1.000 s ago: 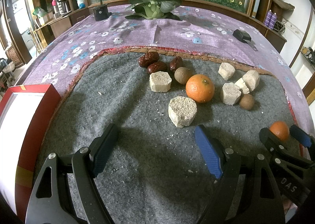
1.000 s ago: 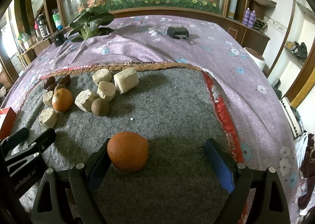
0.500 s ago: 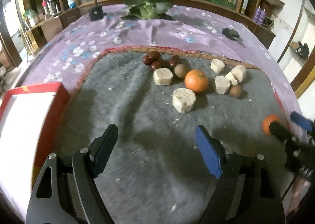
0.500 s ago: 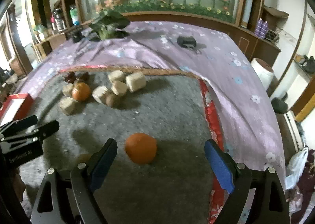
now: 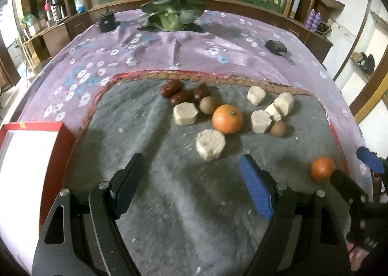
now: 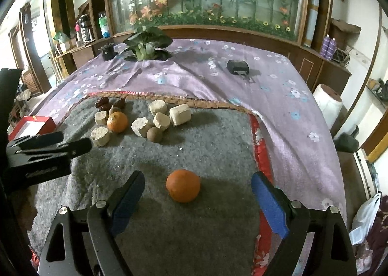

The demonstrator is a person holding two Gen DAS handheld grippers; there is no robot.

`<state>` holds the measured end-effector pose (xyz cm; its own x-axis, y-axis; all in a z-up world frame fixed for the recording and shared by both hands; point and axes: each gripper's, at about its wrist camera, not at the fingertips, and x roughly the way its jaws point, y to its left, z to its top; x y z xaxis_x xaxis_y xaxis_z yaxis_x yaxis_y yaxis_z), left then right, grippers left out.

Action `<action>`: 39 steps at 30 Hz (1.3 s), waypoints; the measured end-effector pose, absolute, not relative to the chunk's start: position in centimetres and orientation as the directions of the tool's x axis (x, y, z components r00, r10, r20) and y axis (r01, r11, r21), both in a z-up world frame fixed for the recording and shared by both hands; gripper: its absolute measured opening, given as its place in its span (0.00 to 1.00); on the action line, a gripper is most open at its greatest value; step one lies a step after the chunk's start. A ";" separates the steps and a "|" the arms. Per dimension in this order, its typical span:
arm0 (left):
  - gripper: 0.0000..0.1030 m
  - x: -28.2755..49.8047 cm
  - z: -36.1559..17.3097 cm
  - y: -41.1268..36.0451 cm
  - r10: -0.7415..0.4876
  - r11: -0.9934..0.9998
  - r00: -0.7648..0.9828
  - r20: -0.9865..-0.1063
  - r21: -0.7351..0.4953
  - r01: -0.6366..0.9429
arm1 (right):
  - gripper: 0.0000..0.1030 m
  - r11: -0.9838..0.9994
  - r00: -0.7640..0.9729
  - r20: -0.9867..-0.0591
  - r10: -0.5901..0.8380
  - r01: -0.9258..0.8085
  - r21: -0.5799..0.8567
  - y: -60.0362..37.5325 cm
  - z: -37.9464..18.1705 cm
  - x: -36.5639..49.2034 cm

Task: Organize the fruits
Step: 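Grasp the beige cube with the left tool while the right tool grasps a brown kiwi, then carry the beige cube with the left tool while the right tool carries the kiwi to the tray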

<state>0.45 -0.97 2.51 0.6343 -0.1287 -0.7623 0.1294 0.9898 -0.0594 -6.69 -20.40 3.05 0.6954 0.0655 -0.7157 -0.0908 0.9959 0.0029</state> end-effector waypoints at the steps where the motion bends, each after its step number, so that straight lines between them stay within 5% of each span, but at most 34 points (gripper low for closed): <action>1: 0.79 0.8 2.4 -1.2 -0.128 0.990 0.628 -0.768 -0.061 0.127 | 0.86 0.996 0.696 -0.715 0.065 -0.091 0.003 -20.4 3.1 -6.7; 6: 0.75 2.1 1.6 -1.9 -0.112 0.991 0.606 -0.788 -0.040 0.132 | 0.84 0.994 0.696 -0.711 0.100 -0.101 0.041 -21.2 3.0 -6.8; 8: 0.63 2.3 1.2 -2.0 -0.117 0.989 0.595 -0.795 -0.036 0.146 | 0.83 0.991 0.691 -0.710 0.133 -0.109 0.080 -21.7 3.0 -7.0; 9: 0.49 2.4 0.9 -2.0 -0.116 0.988 0.589 -0.799 -0.033 0.150 | 0.80 0.987 0.689 -0.707 0.159 -0.119 0.105 -21.9 3.0 -7.1; 14: 0.26 2.2 0.9 -1.8 -0.170 0.980 0.585 -0.793 -0.071 0.188 | 0.68 0.954 0.640 -0.712 0.290 -0.248 0.166 -20.4 2.6 -8.0; 24: 0.24 0.8 1.8 -0.1 -0.179 0.981 0.594 -0.785 -0.094 0.171 | 0.47 0.921 0.592 -0.745 0.306 -0.381 0.076 -14.7 -0.2 -8.2; 28: 0.24 0.0 2.5 1.1 -0.189 0.980 0.601 -0.777 -0.114 0.160 | 0.25 0.938 0.599 -0.759 0.255 -0.345 0.043 -14.3 -1.3 -7.2; 39: 0.24 -3.5 5.2 6.0 -0.152 0.988 0.643 -0.751 -0.123 0.090 | 0.24 0.900 0.608 -0.691 0.391 -0.410 0.148 -13.4 1.3 -8.2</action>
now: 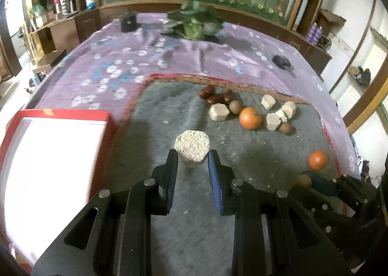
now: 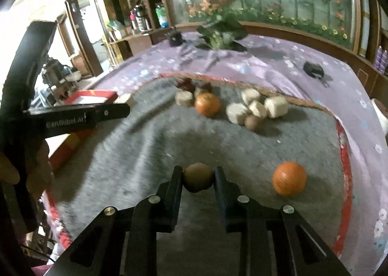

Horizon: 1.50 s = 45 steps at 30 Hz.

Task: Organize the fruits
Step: 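Carry the beige cube with the left tool while the right tool carries the kiwi to the tray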

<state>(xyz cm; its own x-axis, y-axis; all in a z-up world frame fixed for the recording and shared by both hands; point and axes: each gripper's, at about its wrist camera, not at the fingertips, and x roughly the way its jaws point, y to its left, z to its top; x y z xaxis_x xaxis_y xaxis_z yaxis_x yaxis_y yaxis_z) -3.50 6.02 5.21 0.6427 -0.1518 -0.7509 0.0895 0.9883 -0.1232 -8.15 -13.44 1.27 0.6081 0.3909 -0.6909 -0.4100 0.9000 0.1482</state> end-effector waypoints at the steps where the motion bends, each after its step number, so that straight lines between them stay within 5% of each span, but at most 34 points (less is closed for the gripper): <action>1: 0.24 -3.8 5.4 6.5 -0.143 0.990 0.647 -0.749 -0.120 0.080 | 0.24 0.893 0.606 -0.684 0.406 -0.421 0.157 -13.0 1.6 -8.4; 17: 0.24 -7.3 6.2 17.3 -0.031 0.987 0.651 -0.759 -0.124 -0.098 | 0.24 0.773 0.526 -0.648 0.551 -0.614 0.159 -2.2 4.4 -7.5; 23: 0.24 -6.7 5.9 14.9 -0.183 0.975 0.608 -0.772 -0.220 0.014 | 0.24 0.797 0.546 -0.662 0.513 -0.590 0.131 -3.0 4.4 -7.2; 39: 0.29 -3.5 3.8 10.1 -0.072 0.997 0.561 -0.825 -0.076 0.016 | 0.24 0.834 0.552 -0.663 0.506 -0.509 0.213 -8.9 2.7 -6.0; 42: 0.47 -4.0 3.7 10.5 -0.065 0.997 0.561 -0.825 -0.071 0.012 | 0.24 0.832 0.550 -0.658 0.515 -0.507 0.227 -9.6 2.4 -5.8; 45: 0.51 -4.3 3.6 11.0 -0.073 0.996 0.561 -0.824 -0.093 -0.008 | 0.24 0.829 0.543 -0.656 0.524 -0.501 0.248 -10.1 2.1 -5.4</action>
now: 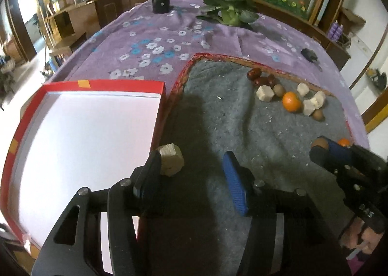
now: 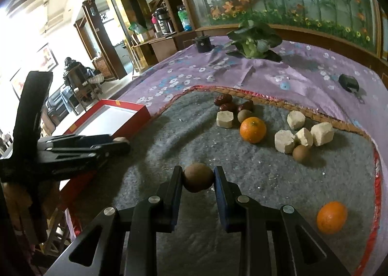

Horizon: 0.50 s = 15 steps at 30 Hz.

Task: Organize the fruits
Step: 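Carry the beige cube with the left tool while the right tool carries the kiwi to the tray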

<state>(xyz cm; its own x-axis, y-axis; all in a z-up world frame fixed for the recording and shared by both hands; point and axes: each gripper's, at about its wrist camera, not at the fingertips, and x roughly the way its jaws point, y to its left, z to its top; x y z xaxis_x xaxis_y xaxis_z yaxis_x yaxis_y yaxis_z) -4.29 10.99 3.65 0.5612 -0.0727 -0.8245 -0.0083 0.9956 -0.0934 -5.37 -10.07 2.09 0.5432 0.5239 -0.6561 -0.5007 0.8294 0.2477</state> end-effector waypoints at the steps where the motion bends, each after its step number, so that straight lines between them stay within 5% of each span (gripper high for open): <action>1: 0.57 -4.1 3.6 11.1 -0.082 0.993 0.565 -0.821 -0.113 -0.019 | 0.24 0.828 0.541 -0.655 0.528 -0.501 0.253 -10.2 1.9 -5.2; 3: 0.67 -3.6 3.4 10.3 -0.098 0.992 0.561 -0.822 -0.125 -0.010 | 0.24 0.821 0.534 -0.651 0.540 -0.503 0.268 -10.3 1.7 -5.1; 8: 0.67 -3.9 2.8 6.9 -0.274 0.961 0.461 -0.844 -0.228 0.153 | 0.24 0.825 0.538 -0.652 0.534 -0.500 0.263 -10.6 1.7 -4.9; 15: 0.67 -5.2 4.3 8.8 -0.195 0.981 0.533 -0.824 -0.168 0.099 | 0.24 0.829 0.550 -0.646 0.530 -0.495 0.259 -11.7 2.0 -5.1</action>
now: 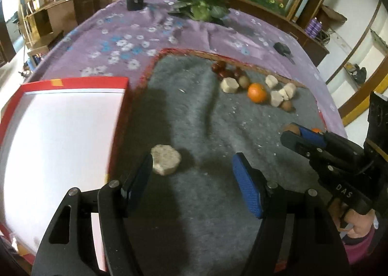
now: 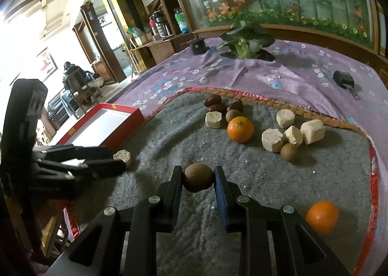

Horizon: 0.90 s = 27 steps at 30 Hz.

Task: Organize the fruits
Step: 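Carry the beige cube with the left tool while the right tool carries the kiwi to the tray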

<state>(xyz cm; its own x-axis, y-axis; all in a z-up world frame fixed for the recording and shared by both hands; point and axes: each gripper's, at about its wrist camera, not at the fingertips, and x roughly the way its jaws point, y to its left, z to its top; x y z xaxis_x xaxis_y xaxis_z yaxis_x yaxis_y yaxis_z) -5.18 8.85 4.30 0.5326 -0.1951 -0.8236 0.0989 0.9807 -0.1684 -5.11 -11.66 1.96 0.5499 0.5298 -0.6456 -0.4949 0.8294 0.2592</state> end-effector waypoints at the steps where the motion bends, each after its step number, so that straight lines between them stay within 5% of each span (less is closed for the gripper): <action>1: 0.67 -5.1 4.3 8.8 -0.178 0.984 0.538 -0.824 -0.151 0.094 | 0.24 0.828 0.550 -0.644 0.532 -0.496 0.260 -11.6 1.9 -5.1; 9: 0.67 -3.1 1.1 8.5 -0.070 0.998 0.490 -0.869 -0.057 0.042 | 0.24 0.820 0.541 -0.642 0.543 -0.508 0.264 -11.0 1.6 -5.2; 11: 0.53 -3.1 0.5 8.4 -0.055 0.998 0.480 -0.875 -0.035 0.050 | 0.24 0.819 0.543 -0.640 0.544 -0.509 0.265 -11.0 1.6 -5.3; 13: 0.28 -3.3 0.5 8.5 -0.031 0.999 0.497 -0.867 -0.005 0.053 | 0.24 0.818 0.544 -0.638 0.545 -0.513 0.261 -11.0 1.7 -5.4; 27: 0.28 -6.4 7.0 15.4 -0.035 0.996 0.634 -0.772 -0.078 -0.040 | 0.24 0.750 0.490 -0.617 0.616 -0.603 0.271 -5.3 4.1 -6.0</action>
